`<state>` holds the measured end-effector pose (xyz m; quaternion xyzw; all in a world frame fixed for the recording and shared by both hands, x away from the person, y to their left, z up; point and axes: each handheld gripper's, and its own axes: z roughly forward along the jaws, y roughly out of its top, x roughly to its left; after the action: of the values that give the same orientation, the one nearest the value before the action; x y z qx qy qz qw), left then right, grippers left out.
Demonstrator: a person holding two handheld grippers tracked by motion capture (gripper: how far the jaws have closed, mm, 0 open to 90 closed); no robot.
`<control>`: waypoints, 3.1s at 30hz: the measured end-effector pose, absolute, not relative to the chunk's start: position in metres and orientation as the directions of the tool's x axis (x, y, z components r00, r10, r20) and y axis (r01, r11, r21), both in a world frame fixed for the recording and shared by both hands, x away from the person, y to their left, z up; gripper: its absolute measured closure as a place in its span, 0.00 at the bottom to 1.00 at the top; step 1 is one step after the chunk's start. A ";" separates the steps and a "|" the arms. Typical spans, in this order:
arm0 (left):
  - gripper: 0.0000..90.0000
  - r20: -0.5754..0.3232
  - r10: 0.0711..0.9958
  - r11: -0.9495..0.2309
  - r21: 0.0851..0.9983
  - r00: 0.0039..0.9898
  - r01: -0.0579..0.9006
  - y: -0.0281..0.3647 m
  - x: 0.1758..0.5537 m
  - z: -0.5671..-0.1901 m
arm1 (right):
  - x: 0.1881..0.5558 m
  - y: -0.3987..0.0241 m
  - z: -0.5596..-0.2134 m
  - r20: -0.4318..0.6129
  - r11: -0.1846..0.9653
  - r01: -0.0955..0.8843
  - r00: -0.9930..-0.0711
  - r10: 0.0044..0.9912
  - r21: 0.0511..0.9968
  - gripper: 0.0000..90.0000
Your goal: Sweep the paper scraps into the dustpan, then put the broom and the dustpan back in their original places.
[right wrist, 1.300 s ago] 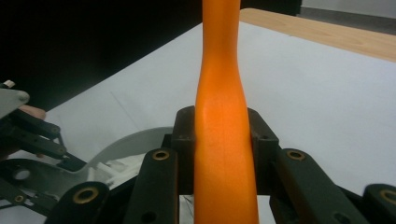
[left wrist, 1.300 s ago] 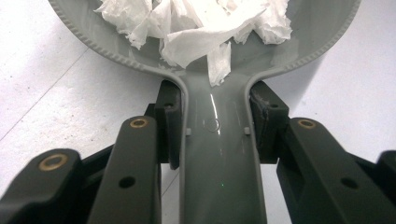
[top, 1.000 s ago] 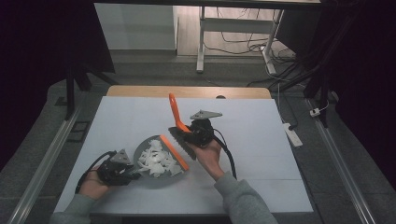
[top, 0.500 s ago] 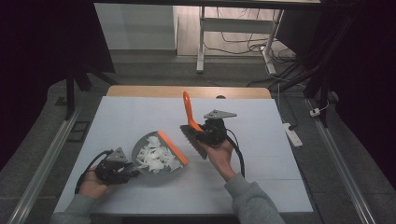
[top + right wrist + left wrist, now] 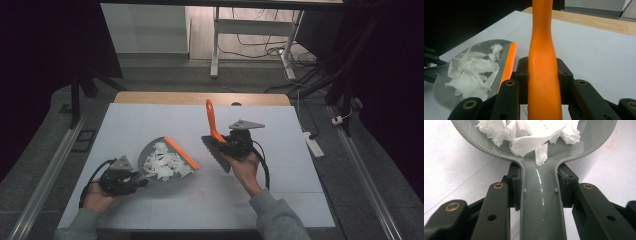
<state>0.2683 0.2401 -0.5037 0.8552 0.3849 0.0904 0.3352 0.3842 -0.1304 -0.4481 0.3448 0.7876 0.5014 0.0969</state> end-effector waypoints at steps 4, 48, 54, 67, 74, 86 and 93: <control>0.69 -0.111 0.743 -0.448 0.650 0.660 0.614 0.242 0.268 -0.502 | 0.380 -0.136 -0.448 0.186 0.268 0.441 -0.748 0.637 0.857 0.78; 0.69 -0.125 0.938 -0.166 0.658 0.324 0.735 0.249 0.269 -0.505 | 0.342 -0.228 -0.463 0.229 0.360 0.491 -0.789 0.570 0.793 0.78; 0.69 -0.118 0.959 -0.122 0.649 0.257 0.751 0.245 0.273 -0.511 | 0.343 -0.235 -0.467 0.278 0.357 0.528 -0.783 0.557 0.771 0.78; 0.69 -0.149 0.977 -0.018 0.650 0.150 0.760 0.244 0.277 -0.520 | 0.341 -0.241 -0.471 0.313 0.377 0.570 -0.769 0.557 0.729 0.78; 0.69 -0.148 0.982 0.004 0.641 0.119 0.767 0.239 0.283 -0.524 | 0.346 -0.242 -0.478 0.333 0.388 0.606 -0.749 0.573 0.695 0.78; 0.69 -0.161 0.983 0.031 0.612 0.086 0.790 0.237 0.289 -0.531 | 0.362 -0.252 -0.490 0.338 0.368 0.653 -0.698 0.631 0.662 0.78; 0.68 -0.167 0.982 0.033 0.609 0.088 0.793 0.237 0.291 -0.533 | 0.370 -0.259 -0.496 0.346 0.347 0.678 -0.667 0.660 0.647 0.77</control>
<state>0.2907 0.2365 -0.5327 0.6765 0.6559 0.1610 0.2937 0.3704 -0.2595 -0.4958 0.4076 0.8206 0.4004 -0.0118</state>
